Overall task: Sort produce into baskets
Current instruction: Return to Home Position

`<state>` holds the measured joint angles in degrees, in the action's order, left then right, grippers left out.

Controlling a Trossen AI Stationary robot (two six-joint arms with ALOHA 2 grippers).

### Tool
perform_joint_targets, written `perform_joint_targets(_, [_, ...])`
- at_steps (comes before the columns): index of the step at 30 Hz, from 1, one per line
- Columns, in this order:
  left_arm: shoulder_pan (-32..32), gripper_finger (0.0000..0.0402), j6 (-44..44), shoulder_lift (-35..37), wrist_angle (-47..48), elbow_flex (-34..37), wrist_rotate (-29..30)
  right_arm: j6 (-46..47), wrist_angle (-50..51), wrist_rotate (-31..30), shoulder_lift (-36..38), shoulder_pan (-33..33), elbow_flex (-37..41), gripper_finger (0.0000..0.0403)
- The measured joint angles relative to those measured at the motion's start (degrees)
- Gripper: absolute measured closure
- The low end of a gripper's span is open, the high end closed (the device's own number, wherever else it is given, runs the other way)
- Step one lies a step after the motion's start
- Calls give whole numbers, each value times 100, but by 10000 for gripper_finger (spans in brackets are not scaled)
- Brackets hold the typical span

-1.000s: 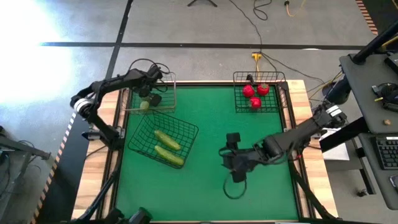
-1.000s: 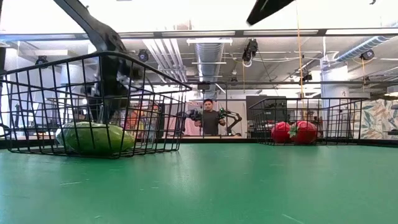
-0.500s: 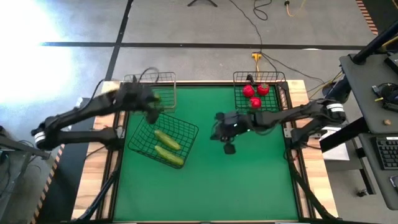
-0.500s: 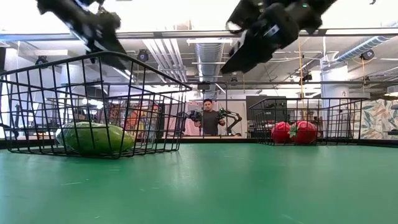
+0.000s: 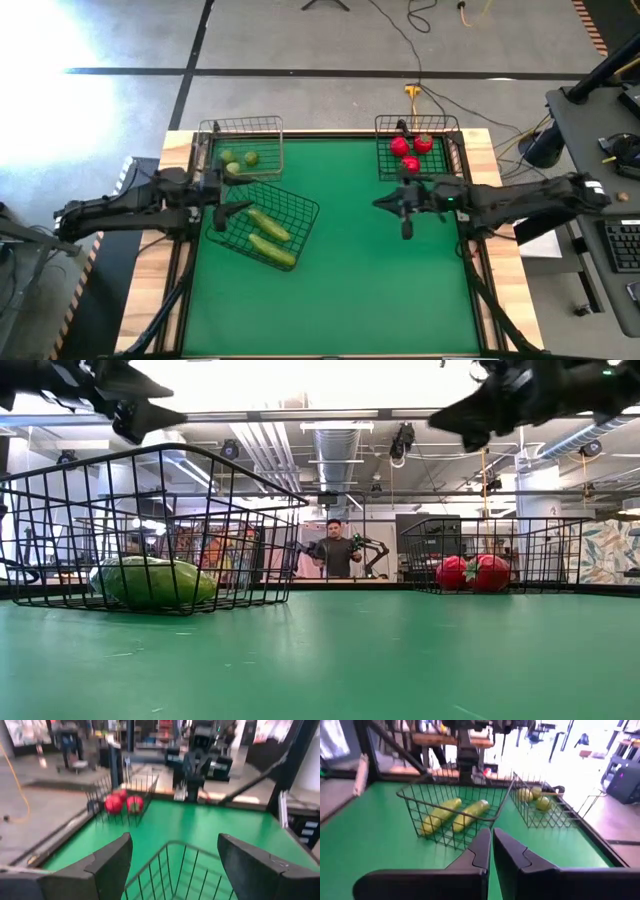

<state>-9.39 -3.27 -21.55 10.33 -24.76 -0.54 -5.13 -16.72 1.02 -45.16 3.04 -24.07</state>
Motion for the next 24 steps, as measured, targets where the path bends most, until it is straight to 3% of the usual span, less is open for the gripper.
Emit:
perform_joint_targets(5, [39,136,-118,355,-375,345,-23,110,-15,-11,1044,1,581,390])
perform_joint_targets(11, [180,154,-347,681,-1809,1252,-2,292,126,-107,2135,1,1259,390])
perform_joint_targets(24, [663,169,-458,1580,-1815,1692,89,899,1983,-110,3962,-17,1624,390])
